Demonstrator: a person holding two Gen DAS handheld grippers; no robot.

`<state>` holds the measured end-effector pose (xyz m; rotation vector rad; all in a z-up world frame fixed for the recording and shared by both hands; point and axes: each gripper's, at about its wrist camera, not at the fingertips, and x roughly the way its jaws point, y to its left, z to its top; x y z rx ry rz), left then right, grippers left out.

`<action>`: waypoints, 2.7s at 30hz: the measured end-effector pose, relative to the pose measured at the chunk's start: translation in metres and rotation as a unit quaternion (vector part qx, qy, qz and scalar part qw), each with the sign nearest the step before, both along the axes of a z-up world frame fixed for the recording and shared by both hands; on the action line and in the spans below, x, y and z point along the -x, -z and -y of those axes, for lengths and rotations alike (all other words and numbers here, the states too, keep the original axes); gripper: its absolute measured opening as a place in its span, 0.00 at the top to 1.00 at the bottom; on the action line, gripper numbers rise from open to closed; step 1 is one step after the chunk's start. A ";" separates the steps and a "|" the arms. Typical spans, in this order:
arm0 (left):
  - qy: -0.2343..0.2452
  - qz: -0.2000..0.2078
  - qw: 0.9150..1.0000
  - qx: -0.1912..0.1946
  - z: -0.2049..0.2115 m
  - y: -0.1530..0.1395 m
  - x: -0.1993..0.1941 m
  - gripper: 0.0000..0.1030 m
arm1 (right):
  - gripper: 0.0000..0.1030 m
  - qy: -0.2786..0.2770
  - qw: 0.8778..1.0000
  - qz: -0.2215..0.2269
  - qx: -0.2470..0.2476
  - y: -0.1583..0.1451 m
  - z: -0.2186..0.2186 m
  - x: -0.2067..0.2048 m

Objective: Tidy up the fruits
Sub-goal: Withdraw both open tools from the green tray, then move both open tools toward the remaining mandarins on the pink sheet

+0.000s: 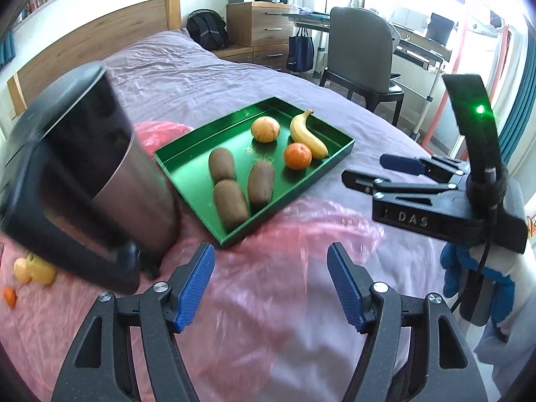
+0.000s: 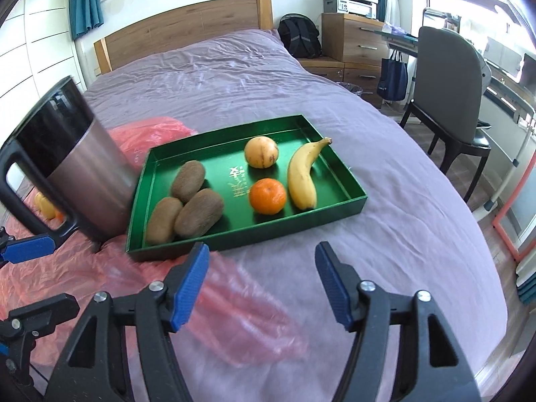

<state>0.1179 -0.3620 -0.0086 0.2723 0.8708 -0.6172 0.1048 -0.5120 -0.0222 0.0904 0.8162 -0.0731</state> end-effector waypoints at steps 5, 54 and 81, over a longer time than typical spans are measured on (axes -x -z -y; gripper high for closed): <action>-0.020 0.007 1.000 -0.004 -0.037 0.000 0.030 0.38 | 0.00 -0.013 1.000 0.005 -0.003 -0.010 -0.031 0.029; -0.380 -0.008 0.925 0.002 -0.430 0.029 0.074 0.17 | 0.00 -0.229 0.973 -0.026 -0.010 -0.005 -0.320 0.084; -0.390 0.039 0.920 0.028 -0.507 0.077 -0.134 0.17 | 0.00 -0.227 0.974 0.005 0.004 0.044 -0.401 -0.088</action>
